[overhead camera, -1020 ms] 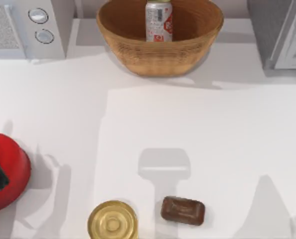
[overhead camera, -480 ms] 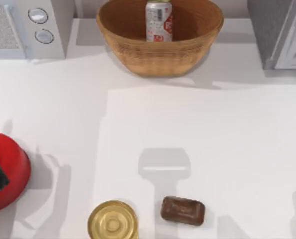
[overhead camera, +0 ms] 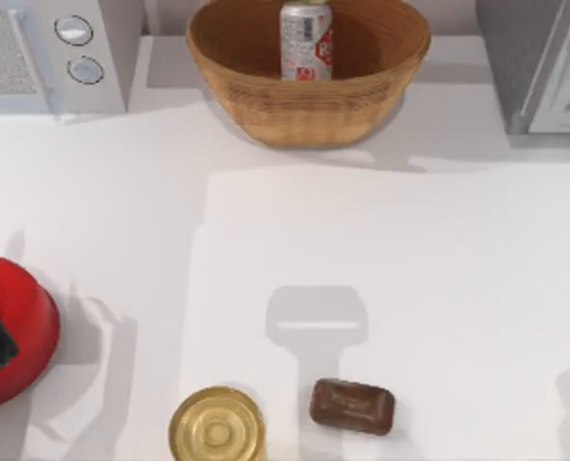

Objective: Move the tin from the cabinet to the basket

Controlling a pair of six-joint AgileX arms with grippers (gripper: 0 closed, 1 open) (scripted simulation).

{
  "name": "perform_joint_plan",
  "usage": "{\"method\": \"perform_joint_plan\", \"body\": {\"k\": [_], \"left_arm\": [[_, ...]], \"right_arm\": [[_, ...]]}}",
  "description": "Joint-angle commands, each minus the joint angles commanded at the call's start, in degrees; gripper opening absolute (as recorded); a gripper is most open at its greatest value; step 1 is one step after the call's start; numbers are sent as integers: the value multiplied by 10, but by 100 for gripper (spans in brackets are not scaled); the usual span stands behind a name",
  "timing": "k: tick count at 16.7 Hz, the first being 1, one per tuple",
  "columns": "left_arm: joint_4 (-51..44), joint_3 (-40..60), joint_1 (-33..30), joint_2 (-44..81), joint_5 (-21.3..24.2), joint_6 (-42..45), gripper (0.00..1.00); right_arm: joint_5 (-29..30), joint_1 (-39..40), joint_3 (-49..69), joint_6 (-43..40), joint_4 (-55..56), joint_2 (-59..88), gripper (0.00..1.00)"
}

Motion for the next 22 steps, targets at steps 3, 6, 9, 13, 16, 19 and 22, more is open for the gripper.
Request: {"method": "perform_joint_plan", "body": {"k": [3,6,9,13,16,19,22], "left_arm": [[0,0,0,0,0,0,100],[0,0,0,0,0,0,100],[0,0,0,0,0,0,100],[0,0,0,0,0,0,100],[0,0,0,0,0,0,100],[0,0,0,0,0,0,100],[0,0,0,0,0,0,100]], "right_arm": [[7,5,1,0,2,1,100],[60,55,7,0,0,2,100],[163,155,15,-1,-6,4,100],[359,349,18,-2,-16,4,100],[521,515,14,-4,-23,-1,100],[669,667,5,-5,-28,-10,100],[780,779,-5,-6,-31,-20,100]]}}
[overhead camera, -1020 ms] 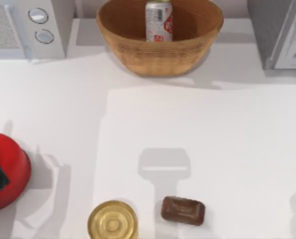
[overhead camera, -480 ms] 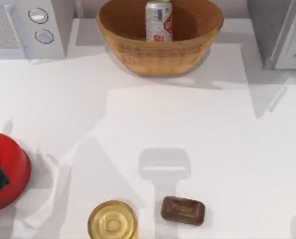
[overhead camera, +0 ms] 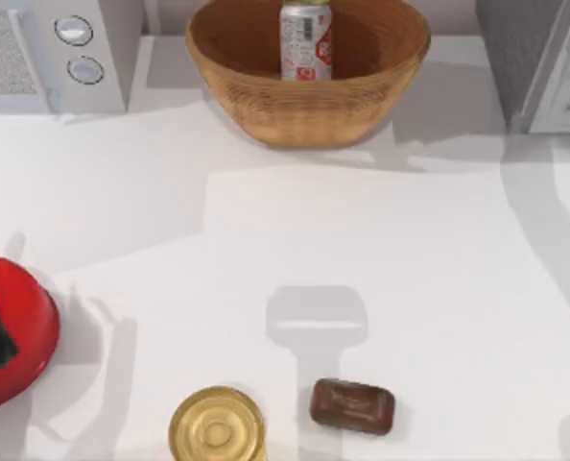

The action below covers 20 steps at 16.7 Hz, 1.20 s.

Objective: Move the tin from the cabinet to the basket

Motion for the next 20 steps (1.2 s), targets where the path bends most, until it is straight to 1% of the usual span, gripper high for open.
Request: {"method": "perform_joint_plan", "body": {"k": [2,4,7,8,11,16,20], "left_arm": [[0,0,0,0,0,0,100],[0,0,0,0,0,0,100],[0,0,0,0,0,0,100],[0,0,0,0,0,0,100],[0,0,0,0,0,0,100],[0,0,0,0,0,0,100],[0,0,0,0,0,0,100]], "right_arm": [[44,44,-6,-1,-1,-5,100],[64,65,-9,-1,-2,-8,100],[65,66,-9,-1,-2,-8,100],[76,52,-4,-8,-6,-21,100],[69,37,14,-8,2,1,100],[33,7,55,-7,19,63,100],[34,9,51,-9,19,52,100]]}}
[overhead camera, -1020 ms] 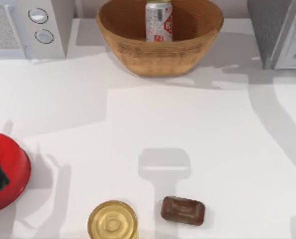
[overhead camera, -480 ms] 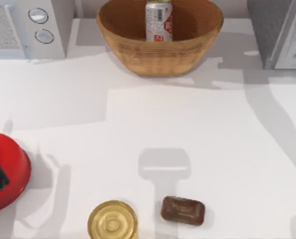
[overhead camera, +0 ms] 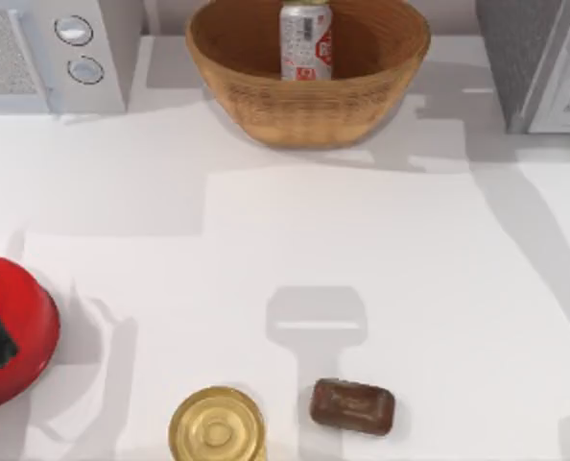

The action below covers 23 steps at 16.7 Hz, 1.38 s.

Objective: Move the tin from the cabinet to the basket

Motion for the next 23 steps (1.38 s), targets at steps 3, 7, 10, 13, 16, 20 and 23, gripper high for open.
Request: {"method": "perform_joint_plan", "body": {"k": [3,7,10,13,16,20,23], "left_arm": [[0,0,0,0,0,0,100],[0,0,0,0,0,0,100],[0,0,0,0,0,0,100],[0,0,0,0,0,0,100],[0,0,0,0,0,0,100],[0,0,0,0,0,0,100],[0,0,0,0,0,0,100]], "right_arm": [[-3,-4,-17,0,5,-15,100],[-25,-23,-116,0,28,-94,100],[-51,-46,-234,0,54,-188,100],[-83,-72,-385,0,85,-296,100],[-118,-102,-577,-1,121,-424,100],[-164,-142,-822,-1,169,-605,100],[-195,-168,-950,-1,201,-715,100]]}}
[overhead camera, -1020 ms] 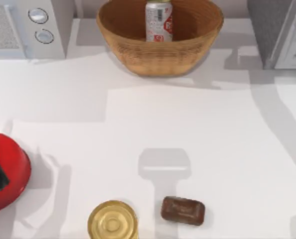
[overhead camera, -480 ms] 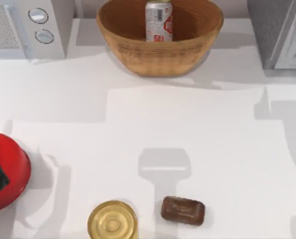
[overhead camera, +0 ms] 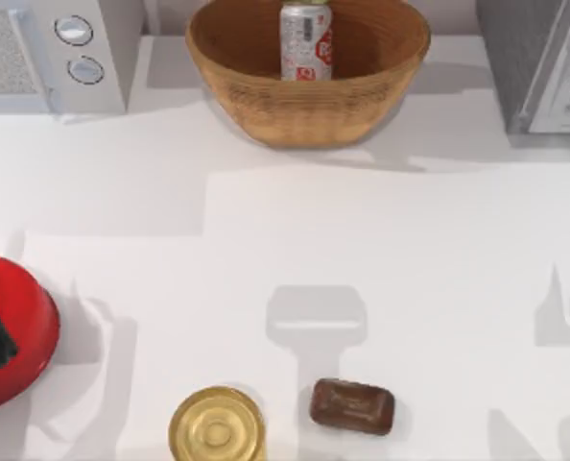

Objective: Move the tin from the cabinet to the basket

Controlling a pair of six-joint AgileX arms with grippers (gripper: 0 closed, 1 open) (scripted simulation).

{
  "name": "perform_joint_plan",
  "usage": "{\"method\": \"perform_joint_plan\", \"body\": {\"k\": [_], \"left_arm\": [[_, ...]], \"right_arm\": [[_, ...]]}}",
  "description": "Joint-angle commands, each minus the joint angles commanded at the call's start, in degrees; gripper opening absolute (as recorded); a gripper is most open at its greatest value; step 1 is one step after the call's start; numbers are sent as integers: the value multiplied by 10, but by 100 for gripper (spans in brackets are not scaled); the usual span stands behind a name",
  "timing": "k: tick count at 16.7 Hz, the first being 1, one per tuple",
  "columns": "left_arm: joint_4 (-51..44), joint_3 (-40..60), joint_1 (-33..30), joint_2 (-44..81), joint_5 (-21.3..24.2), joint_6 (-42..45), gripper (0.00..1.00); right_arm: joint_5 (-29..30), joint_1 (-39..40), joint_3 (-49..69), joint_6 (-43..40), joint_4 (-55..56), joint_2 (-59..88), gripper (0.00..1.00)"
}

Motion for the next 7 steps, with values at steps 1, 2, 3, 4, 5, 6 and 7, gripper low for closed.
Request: {"method": "perform_joint_plan", "body": {"k": [1,2,3,4,5,6,7], "left_arm": [[0,0,0,0,0,0,100],[0,0,0,0,0,0,100],[0,0,0,0,0,0,100],[0,0,0,0,0,0,100],[0,0,0,0,0,0,100],[0,0,0,0,0,0,100],[0,0,0,0,0,0,100]], "right_arm": [[-8,-7,-31,0,9,-28,100],[-15,-13,-57,0,16,-50,100],[-21,-18,-76,0,22,-68,100],[-25,-22,-90,0,26,-79,100],[-28,-24,-97,0,29,-86,100],[-28,-24,-98,0,29,-87,100],[-28,-24,-98,0,29,-87,100]]}}
